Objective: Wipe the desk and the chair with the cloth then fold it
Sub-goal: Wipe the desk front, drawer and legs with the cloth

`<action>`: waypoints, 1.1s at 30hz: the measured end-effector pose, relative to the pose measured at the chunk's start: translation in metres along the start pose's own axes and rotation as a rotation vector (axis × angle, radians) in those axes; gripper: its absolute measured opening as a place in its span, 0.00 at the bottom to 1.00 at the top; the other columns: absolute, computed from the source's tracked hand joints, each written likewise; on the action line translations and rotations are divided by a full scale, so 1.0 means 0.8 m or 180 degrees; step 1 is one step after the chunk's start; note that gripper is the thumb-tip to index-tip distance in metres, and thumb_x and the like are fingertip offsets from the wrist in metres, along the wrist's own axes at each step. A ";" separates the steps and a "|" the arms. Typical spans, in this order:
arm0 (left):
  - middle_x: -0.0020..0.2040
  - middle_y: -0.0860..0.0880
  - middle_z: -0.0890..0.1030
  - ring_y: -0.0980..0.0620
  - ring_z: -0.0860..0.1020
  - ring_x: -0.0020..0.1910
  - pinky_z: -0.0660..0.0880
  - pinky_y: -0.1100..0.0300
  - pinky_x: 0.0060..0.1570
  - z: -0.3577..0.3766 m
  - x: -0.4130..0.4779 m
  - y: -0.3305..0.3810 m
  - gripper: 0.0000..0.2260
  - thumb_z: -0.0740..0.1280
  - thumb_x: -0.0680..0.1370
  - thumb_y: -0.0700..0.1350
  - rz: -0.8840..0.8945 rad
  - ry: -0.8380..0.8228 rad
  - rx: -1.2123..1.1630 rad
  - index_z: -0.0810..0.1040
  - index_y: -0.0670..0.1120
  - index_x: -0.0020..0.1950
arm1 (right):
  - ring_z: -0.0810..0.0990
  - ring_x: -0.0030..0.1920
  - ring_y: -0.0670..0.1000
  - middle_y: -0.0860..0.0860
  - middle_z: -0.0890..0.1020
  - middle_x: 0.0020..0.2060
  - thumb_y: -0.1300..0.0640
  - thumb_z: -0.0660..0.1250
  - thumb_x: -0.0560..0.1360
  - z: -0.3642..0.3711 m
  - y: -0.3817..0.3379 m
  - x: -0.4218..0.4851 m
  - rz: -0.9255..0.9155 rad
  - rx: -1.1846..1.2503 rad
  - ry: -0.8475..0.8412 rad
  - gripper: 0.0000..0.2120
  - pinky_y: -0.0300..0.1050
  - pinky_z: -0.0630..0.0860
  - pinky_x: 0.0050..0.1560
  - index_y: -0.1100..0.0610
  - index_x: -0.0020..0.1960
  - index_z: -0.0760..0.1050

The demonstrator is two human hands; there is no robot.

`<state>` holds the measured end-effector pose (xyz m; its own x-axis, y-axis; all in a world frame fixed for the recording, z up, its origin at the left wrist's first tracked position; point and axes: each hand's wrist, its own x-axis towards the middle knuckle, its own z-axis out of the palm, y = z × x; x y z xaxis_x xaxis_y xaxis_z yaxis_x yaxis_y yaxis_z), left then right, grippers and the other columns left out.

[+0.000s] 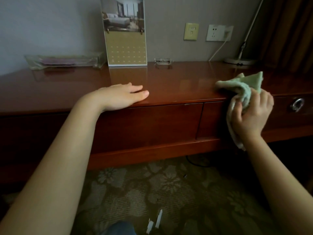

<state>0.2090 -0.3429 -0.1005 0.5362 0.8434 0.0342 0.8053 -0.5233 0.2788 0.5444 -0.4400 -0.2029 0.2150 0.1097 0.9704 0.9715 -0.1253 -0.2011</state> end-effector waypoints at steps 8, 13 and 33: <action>0.78 0.55 0.49 0.48 0.46 0.77 0.40 0.41 0.73 0.017 0.027 0.044 0.32 0.39 0.69 0.77 -0.0026 -0.0054 0.0177 0.52 0.70 0.72 | 0.68 0.58 0.61 0.68 0.77 0.53 0.48 0.59 0.72 0.022 -0.145 -0.038 -0.0410 0.0285 -0.0075 0.19 0.57 0.61 0.65 0.60 0.56 0.68; 0.72 0.47 0.67 0.44 0.64 0.71 0.60 0.46 0.70 0.024 0.039 0.075 0.37 0.45 0.65 0.70 0.0120 0.0323 -0.0130 0.71 0.56 0.68 | 0.71 0.60 0.62 0.63 0.79 0.55 0.44 0.59 0.74 0.034 -0.184 -0.046 -0.0929 0.0636 -0.0106 0.18 0.55 0.62 0.67 0.55 0.57 0.70; 0.78 0.50 0.49 0.47 0.49 0.77 0.46 0.48 0.75 0.061 0.068 0.181 0.22 0.39 0.81 0.60 0.0456 0.0056 0.0462 0.51 0.64 0.75 | 0.68 0.56 0.59 0.67 0.76 0.52 0.51 0.57 0.73 -0.017 0.126 0.029 -0.0197 -0.0060 -0.0210 0.19 0.57 0.64 0.63 0.60 0.59 0.66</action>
<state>0.3673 -0.3787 -0.1047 0.6446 0.7603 0.0807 0.7496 -0.6492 0.1287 0.6461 -0.4637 -0.1992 0.1614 0.1823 0.9699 0.9812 -0.1349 -0.1379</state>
